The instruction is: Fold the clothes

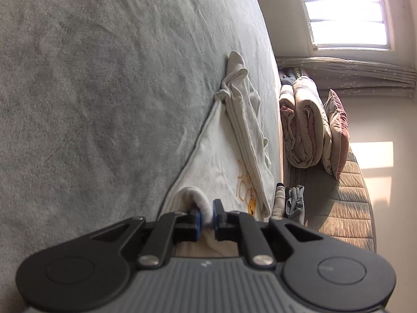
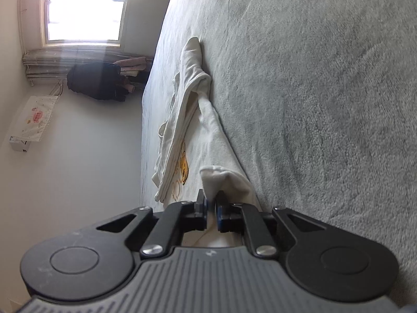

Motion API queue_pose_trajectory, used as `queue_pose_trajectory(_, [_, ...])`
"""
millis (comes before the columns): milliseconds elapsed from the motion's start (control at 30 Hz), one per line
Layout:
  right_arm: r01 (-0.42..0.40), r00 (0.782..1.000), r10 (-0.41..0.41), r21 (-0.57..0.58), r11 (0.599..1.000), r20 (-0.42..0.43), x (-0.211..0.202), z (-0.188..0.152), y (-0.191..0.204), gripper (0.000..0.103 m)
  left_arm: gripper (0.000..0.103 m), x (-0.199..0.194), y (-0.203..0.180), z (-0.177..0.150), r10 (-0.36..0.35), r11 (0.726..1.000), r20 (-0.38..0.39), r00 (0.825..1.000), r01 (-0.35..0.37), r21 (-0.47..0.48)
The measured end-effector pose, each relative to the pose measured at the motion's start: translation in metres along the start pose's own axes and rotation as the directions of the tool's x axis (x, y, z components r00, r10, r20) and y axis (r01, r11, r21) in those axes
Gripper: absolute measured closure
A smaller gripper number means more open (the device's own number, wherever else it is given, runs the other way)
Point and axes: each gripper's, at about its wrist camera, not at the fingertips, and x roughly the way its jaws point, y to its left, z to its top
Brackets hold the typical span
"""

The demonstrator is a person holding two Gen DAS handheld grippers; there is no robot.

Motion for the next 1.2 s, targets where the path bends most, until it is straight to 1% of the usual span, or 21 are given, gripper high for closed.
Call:
queue_pose_trajectory(67, [-0.023, 0.999, 0.023, 0.003, 1.0, 0.03, -0.009, 0.004, -0.001, 0.085, 0.085, -0.006, -0.003, 0.002, -0.006, 1.0, 0.025, 1.0, 0.006, 0.013])
queue_pose_trajectory(133, [-0.032, 0.997, 0.031, 0.008, 0.999, 0.07, -0.018, 0.008, -0.001, 0.075, 0.078, -0.013, -0.008, 0.004, 0.01, 0.999, 0.056, 0.998, -0.012, 0.046])
queue_pose_trajectory(167, [-0.032, 0.996, 0.031, 0.006, 0.999, 0.089, -0.022, 0.01, 0.0, 0.065, 0.075, -0.017, -0.01, 0.005, 0.018, 0.998, 0.072, 0.997, -0.022, 0.063])
queue_pose_trajectory(200, [-0.022, 0.995, 0.022, -0.01, 1.0, 0.1, -0.024, 0.011, 0.003, 0.064, 0.073, -0.02, -0.012, 0.006, 0.025, 0.996, 0.087, 0.996, -0.032, 0.08])
queue_pose_trajectory(267, [0.022, 0.993, -0.015, -0.062, 0.998, 0.115, -0.028, 0.009, 0.01, 0.064, 0.066, -0.028, -0.017, 0.008, 0.039, 0.992, 0.119, 0.992, -0.053, 0.113])
queue_pose_trajectory(333, [0.075, 0.99, -0.06, -0.124, 0.989, 0.125, -0.031, 0.004, 0.016, 0.064, 0.065, -0.035, -0.022, 0.009, 0.063, 0.983, 0.154, 0.986, -0.088, 0.16])
queue_pose_trajectory(400, [0.123, 0.985, -0.098, -0.188, 0.974, 0.14, -0.028, -0.002, 0.022, 0.064, 0.065, -0.037, -0.029, 0.007, 0.101, 0.961, 0.185, 0.978, -0.144, 0.236])
queue_pose_trajectory(467, [0.177, 0.977, -0.137, -0.265, 0.948, 0.163, -0.028, -0.009, 0.029, 0.064, 0.065, -0.038, -0.036, 0.004, 0.138, 0.927, 0.213, 0.967, -0.202, 0.315])
queue_pose_trajectory(533, [0.271, 0.955, -0.203, -0.36, 0.893, 0.216, -0.025, -0.018, 0.039, 0.064, 0.065, -0.036, -0.043, -0.001, 0.161, 0.886, 0.236, 0.958, -0.246, 0.394])
queue_pose_trajectory(567, [0.336, 0.935, -0.245, -0.418, 0.844, 0.257, -0.023, -0.024, 0.045, 0.064, 0.065, -0.035, -0.046, -0.004, 0.171, 0.861, 0.248, 0.953, -0.267, 0.432])
queue_pose_trajectory(633, [0.421, 0.904, -0.296, -0.511, 0.749, 0.309, -0.026, -0.034, 0.05, 0.064, 0.065, -0.033, -0.053, -0.01, 0.189, 0.806, 0.274, 0.943, -0.309, 0.504])
queue_pose_trajectory(700, [0.459, 0.887, -0.319, -0.569, 0.682, 0.332, -0.02, -0.041, 0.056, 0.064, 0.065, -0.027, -0.057, -0.013, 0.204, 0.768, 0.281, 0.938, -0.331, 0.548])
queue_pose_trajectory(800, [0.51, 0.86, -0.362, -0.623, 0.593, 0.36, -0.003, -0.051, 0.064, 0.064, 0.065, -0.02, -0.059, -0.017, 0.22, 0.729, 0.284, 0.933, -0.351, 0.588])
queue_pose_trajectory(833, [0.523, 0.852, -0.37, -0.634, 0.57, 0.369, -0.001, -0.053, 0.062, 0.064, 0.066, -0.017, -0.06, -0.018, 0.227, 0.716, 0.287, 0.93, -0.36, 0.598])
queue_pose_trajectory(967, [0.559, 0.827, -0.386, -0.666, 0.495, 0.408, 0.007, -0.058, 0.058, 0.064, 0.078, -0.002, -0.065, -0.025, 0.265, 0.66, 0.309, 0.913, -0.406, 0.632])
queue_pose_trajectory(1000, [0.567, 0.822, -0.386, -0.674, 0.474, 0.42, 0.009, -0.061, 0.059, 0.067, 0.085, 0.0, -0.065, -0.027, 0.268, 0.649, 0.314, 0.911, -0.411, 0.64])
queue_pose_trajectory(1033, [0.574, 0.816, -0.385, -0.683, 0.452, 0.431, 0.009, -0.065, 0.06, 0.071, 0.088, 0.001, -0.065, -0.029, 0.269, 0.639, 0.319, 0.909, -0.416, 0.647])
queue_pose_trajectory(1067, [0.58, 0.811, -0.383, -0.691, 0.43, 0.442, 0.01, -0.069, 0.061, 0.08, 0.092, 0.001, -0.066, -0.032, 0.27, 0.623, 0.333, 0.903, -0.428, 0.654])
queue_pose_trajectory(1100, [0.591, 0.802, -0.381, -0.698, 0.403, 0.46, 0.011, -0.073, 0.062, 0.084, 0.095, 0.001, -0.067, -0.034, 0.271, 0.609, 0.348, 0.898, -0.44, 0.66])
queue_pose_trajectory(1133, [0.606, 0.791, -0.377, -0.703, 0.372, 0.482, 0.012, -0.078, 0.063, 0.086, 0.096, 0.001, -0.068, -0.037, 0.271, 0.595, 0.362, 0.892, -0.451, 0.665])
queue_pose_trajectory(1200, [0.63, 0.771, -0.364, -0.708, 0.319, 0.522, 0.013, -0.087, 0.064, 0.096, 0.097, -0.002, -0.069, -0.042, 0.258, 0.582, 0.389, 0.885, -0.463, 0.668])
